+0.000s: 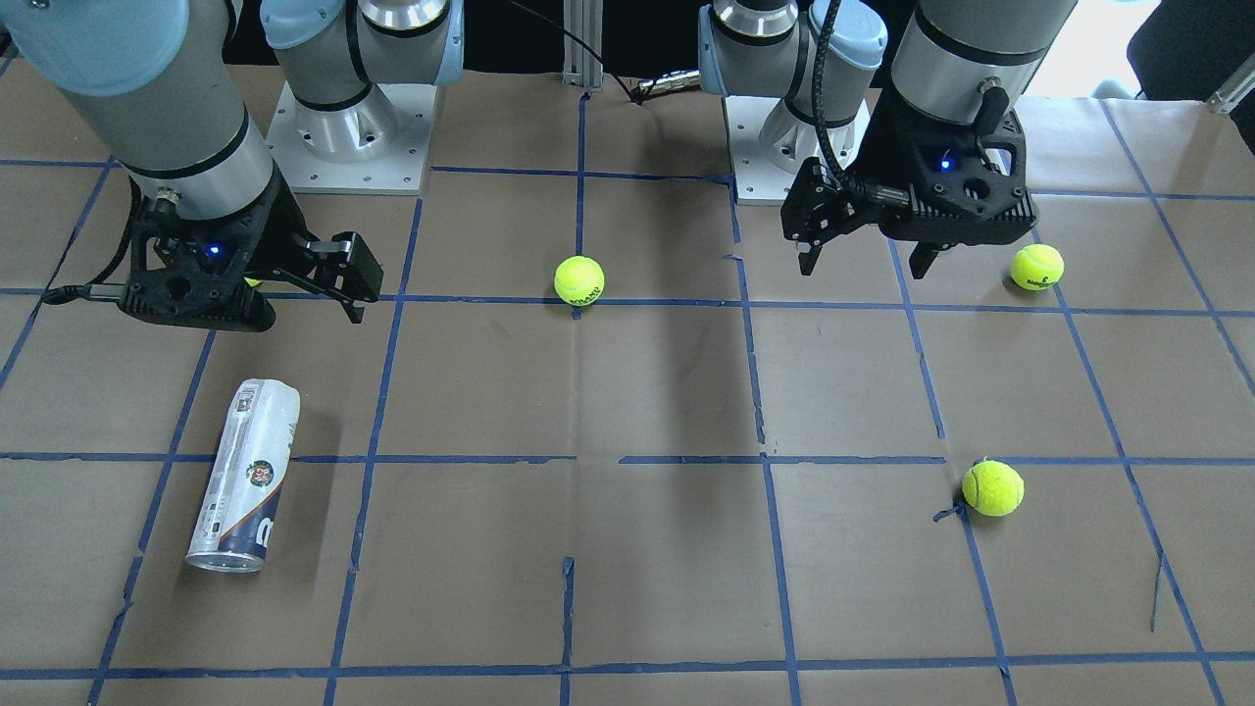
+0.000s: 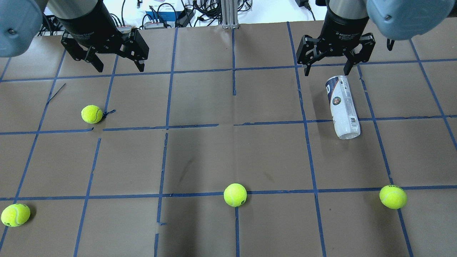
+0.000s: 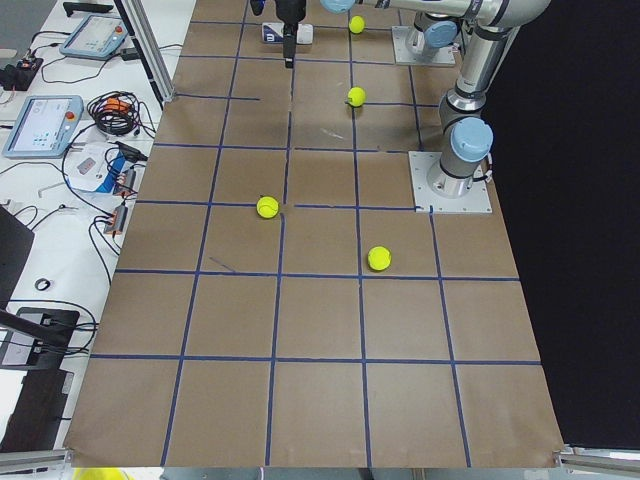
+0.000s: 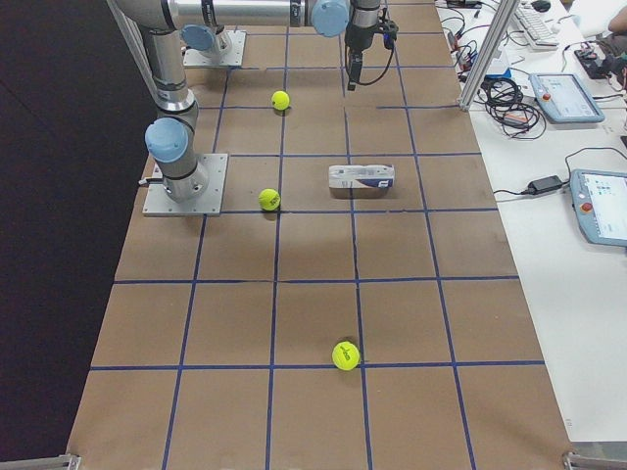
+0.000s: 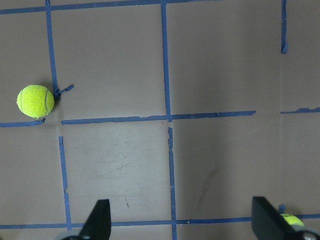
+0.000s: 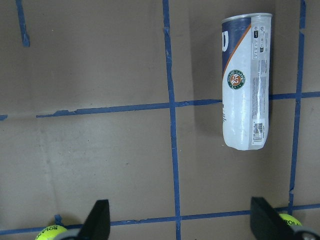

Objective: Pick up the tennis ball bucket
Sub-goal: 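Move the right gripper down over the white tennis ball can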

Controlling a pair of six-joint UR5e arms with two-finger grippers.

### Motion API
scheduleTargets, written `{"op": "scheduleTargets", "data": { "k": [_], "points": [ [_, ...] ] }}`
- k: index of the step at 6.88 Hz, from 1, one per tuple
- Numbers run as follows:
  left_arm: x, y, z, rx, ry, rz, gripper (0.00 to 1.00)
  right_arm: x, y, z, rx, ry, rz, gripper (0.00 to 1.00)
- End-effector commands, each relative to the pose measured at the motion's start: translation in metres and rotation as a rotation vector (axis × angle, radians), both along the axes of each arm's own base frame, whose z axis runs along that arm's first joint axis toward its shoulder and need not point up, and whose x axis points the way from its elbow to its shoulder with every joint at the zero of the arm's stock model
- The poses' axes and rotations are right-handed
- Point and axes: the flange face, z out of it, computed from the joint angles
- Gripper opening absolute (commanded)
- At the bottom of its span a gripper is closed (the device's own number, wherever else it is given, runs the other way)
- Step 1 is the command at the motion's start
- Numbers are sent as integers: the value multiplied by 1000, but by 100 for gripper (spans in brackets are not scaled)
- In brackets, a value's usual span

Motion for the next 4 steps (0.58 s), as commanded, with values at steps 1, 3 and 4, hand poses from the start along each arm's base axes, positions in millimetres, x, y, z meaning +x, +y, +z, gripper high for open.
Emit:
{"op": "scheduleTargets", "data": {
  "k": [1,3,4],
  "points": [
    [-1,0,0,-3,0,-2,100,1,-3,-3,-18,-9,-1,100],
    [0,-1,-1,-6,0,-3,100,-2,-4,-7,-18,-10,15,100],
    [0,-1,0,-8,0,-5,100,-6,-5,-6,-21,-8,85,100]
  ]
}}
